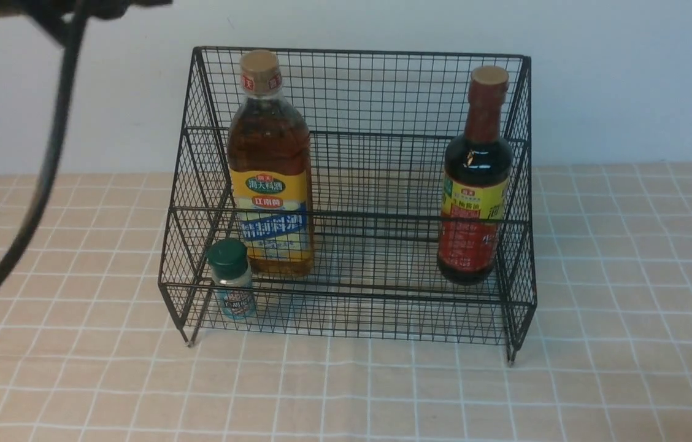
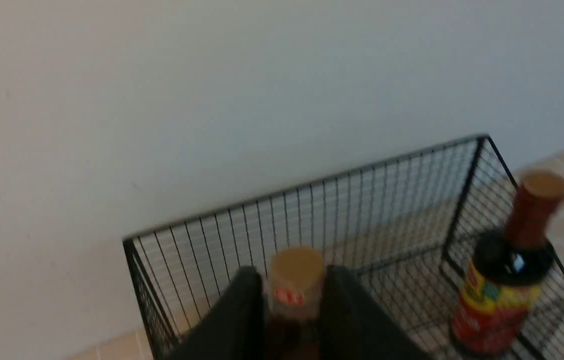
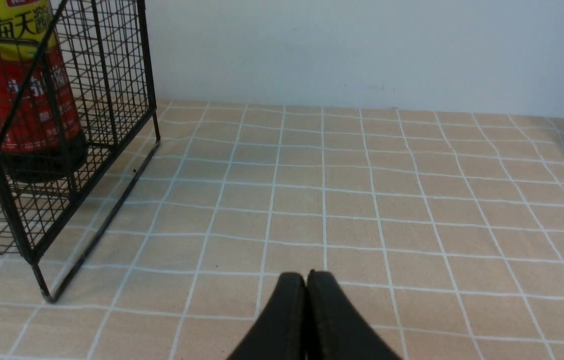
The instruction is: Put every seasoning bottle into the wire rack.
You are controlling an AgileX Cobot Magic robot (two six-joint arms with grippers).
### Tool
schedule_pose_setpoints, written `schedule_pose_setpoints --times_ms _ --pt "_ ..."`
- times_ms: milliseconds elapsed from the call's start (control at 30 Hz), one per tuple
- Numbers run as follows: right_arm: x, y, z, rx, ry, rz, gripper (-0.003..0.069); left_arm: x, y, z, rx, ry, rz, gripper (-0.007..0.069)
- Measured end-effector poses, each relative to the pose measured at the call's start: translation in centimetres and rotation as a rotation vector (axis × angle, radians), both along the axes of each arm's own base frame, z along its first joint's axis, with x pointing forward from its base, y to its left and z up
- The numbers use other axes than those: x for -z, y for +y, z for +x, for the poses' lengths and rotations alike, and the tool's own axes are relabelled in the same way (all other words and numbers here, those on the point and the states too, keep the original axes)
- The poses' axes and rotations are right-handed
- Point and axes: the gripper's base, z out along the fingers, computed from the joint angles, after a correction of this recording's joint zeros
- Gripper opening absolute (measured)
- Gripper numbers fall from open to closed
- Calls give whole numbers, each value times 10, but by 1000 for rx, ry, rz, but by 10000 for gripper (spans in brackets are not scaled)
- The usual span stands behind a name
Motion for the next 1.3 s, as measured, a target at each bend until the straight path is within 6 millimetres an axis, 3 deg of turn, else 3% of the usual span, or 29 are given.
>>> schedule_pose_setpoints --times_ms 133,300,333,400,567,833,1200,1300 --pt "0 0 0 0 0 0 -13 -4 12 -46 34 93 21 4" --pt "0 0 0 0 0 0 -13 5 27 -100 44 26 -99 -7" --pt "0 0 0 0 0 0 -13 8 27 -102 43 28 -101 -7" --pt "0 0 0 0 0 0 -13 22 34 -129 51 -31 -172 -7" --pt "0 0 0 0 0 0 -13 61 40 -161 86 -9 -266 -7" --pt "0 0 0 0 0 0 -13 80 45 -188 132 -60 -283 -7" --pt "0 0 0 0 0 0 -13 83 57 -188 48 -168 -135 -7" --pt "0 0 0 0 0 0 -13 104 67 -191 -71 -217 -117 -7"
